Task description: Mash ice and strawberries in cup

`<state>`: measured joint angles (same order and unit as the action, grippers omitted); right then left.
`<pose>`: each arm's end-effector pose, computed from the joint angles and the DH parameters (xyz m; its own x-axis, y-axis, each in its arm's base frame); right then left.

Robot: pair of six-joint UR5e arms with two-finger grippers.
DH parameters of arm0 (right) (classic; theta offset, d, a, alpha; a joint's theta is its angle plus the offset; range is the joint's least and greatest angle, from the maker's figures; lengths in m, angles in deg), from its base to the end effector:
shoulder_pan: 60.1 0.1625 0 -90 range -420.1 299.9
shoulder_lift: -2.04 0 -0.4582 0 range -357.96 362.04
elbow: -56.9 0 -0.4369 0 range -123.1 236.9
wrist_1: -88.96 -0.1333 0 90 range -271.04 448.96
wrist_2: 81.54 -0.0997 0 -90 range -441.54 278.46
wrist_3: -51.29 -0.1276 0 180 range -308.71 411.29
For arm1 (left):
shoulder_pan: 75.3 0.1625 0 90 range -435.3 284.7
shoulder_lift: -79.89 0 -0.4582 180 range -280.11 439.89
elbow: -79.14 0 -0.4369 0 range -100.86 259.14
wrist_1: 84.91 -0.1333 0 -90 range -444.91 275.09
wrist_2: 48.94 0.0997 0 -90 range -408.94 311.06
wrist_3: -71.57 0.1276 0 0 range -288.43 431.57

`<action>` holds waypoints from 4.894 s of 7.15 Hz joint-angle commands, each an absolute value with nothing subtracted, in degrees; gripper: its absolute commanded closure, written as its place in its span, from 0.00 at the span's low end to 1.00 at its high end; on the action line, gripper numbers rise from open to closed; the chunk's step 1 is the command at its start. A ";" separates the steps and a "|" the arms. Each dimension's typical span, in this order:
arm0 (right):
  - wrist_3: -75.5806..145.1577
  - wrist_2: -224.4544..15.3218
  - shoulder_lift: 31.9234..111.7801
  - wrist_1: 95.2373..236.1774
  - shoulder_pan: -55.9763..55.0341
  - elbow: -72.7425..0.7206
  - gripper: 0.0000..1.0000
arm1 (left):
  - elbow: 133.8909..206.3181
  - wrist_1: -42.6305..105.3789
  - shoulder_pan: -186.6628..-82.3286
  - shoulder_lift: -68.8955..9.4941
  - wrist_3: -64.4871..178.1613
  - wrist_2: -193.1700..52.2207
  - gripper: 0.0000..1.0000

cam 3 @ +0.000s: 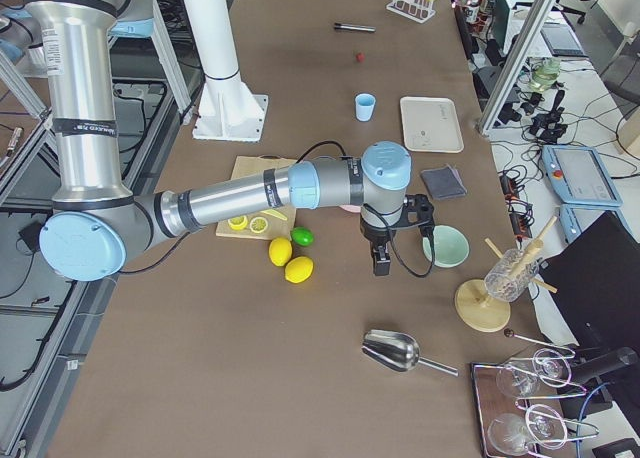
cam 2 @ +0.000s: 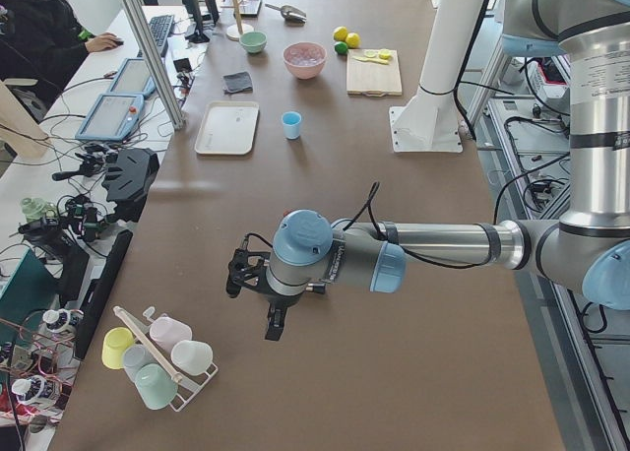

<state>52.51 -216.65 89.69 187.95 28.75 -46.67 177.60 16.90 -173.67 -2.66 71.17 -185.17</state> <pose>0.0319 -0.5495 0.5778 0.7033 -0.1207 0.7006 0.0349 0.9901 0.1356 -0.1127 -0.4830 0.6731 0.7067 0.0511 -0.7057 0.1469 0.9651 0.2170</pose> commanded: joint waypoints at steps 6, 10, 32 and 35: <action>51.73 -216.63 88.88 187.49 28.84 -47.08 0.00 | 177.22 12.66 -169.00 -4.04 71.04 -187.61 0.02; 49.72 -215.41 85.29 183.71 21.06 -48.22 0.01 | 177.13 10.19 -167.67 -4.66 71.30 -187.81 0.02; 18.77 -190.97 76.67 175.09 -18.18 -47.60 0.78 | 177.40 10.63 -168.20 -5.62 71.30 -188.07 0.02; 18.77 -191.41 76.49 175.09 -17.30 -48.22 0.94 | 177.40 10.63 -168.20 -5.80 71.39 -188.07 0.03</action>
